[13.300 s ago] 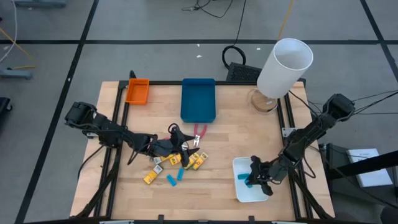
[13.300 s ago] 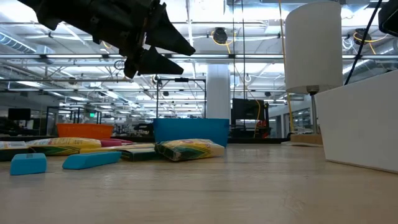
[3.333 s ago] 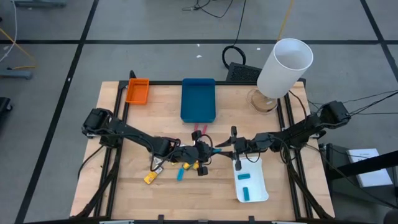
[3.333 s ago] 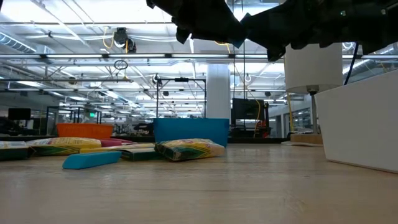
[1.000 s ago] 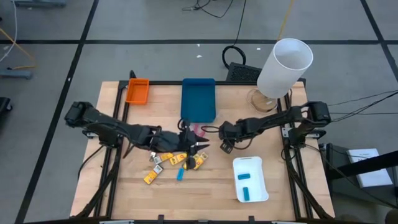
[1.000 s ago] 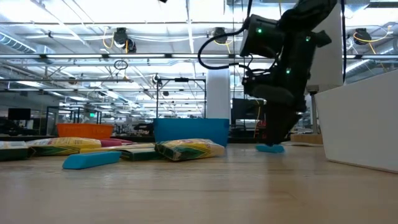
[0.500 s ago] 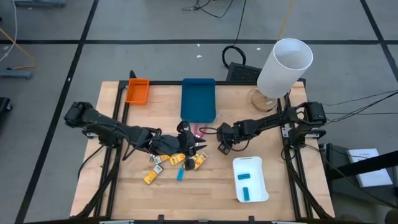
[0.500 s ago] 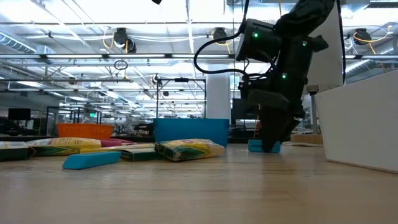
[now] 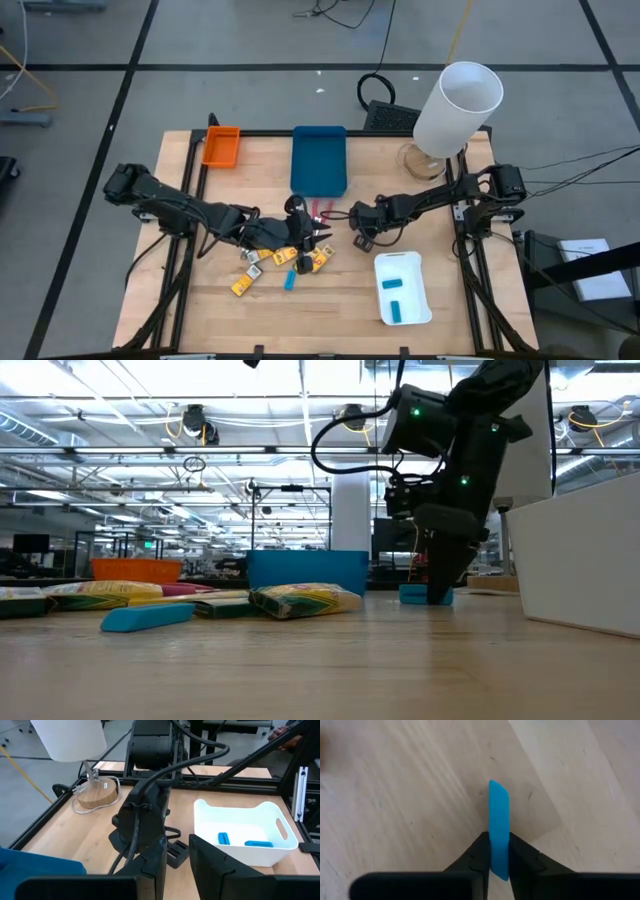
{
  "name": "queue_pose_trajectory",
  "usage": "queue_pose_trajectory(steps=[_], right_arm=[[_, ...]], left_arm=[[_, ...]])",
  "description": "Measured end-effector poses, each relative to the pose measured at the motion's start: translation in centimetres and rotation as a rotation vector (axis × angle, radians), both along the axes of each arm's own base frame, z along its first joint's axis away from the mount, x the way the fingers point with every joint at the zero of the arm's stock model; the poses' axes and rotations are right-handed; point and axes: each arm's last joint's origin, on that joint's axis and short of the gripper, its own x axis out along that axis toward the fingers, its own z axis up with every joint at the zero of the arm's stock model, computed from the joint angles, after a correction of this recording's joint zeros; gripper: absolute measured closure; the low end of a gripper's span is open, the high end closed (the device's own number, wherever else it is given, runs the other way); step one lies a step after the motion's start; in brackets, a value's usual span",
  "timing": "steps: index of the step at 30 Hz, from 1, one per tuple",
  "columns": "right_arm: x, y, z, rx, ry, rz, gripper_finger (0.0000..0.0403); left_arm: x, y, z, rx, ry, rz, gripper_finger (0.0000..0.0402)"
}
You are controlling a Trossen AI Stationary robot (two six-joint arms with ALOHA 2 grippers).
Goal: Pick & Place School Supplies
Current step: Put the blue eraser into the white bin
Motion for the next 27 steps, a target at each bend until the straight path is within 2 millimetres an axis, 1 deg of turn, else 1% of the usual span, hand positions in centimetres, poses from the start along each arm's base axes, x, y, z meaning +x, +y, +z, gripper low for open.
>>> queue_pose_trajectory(steps=[4,7,9,15,19,22,24,27], right_arm=[[0.0,0.1,0.2,-0.012,-0.006,0.05,0.0376],[-0.2,0.3,0.8,0.014,-0.021,0.079,0.0376],[-0.4,0.5,1.8,0.016,-0.055,0.098,0.0376],[-1.6,1.6,6.2,-0.008,-0.218,0.162,0.0376],[-3.0,3.1,9.0,-0.004,-0.323,0.219,0.0376],[-4.3,4.8,10.7,0.02,-0.389,0.274,0.0376],[-5.2,6.1,11.5,0.048,-0.42,0.303,0.0376],[-6.8,8.2,12.2,0.074,-0.433,0.339,0.0376]], left_arm=[[0.0,0.0,-0.1,-0.011,0.007,0.006,0.0314],[0.0,0.0,-0.1,-0.013,0.006,0.007,0.0314],[0.0,0.0,-0.1,-0.013,0.006,0.007,0.0314],[-0.1,0.0,-0.1,-0.014,0.012,0.008,0.0314],[-0.1,0.0,-0.2,-0.017,0.013,0.009,0.0314],[-0.1,0.0,-0.2,-0.021,0.018,0.011,0.0314],[-0.1,0.0,-0.3,-0.029,0.026,0.016,0.0314],[-0.2,0.0,-0.5,-0.041,0.044,0.024,0.0314]])
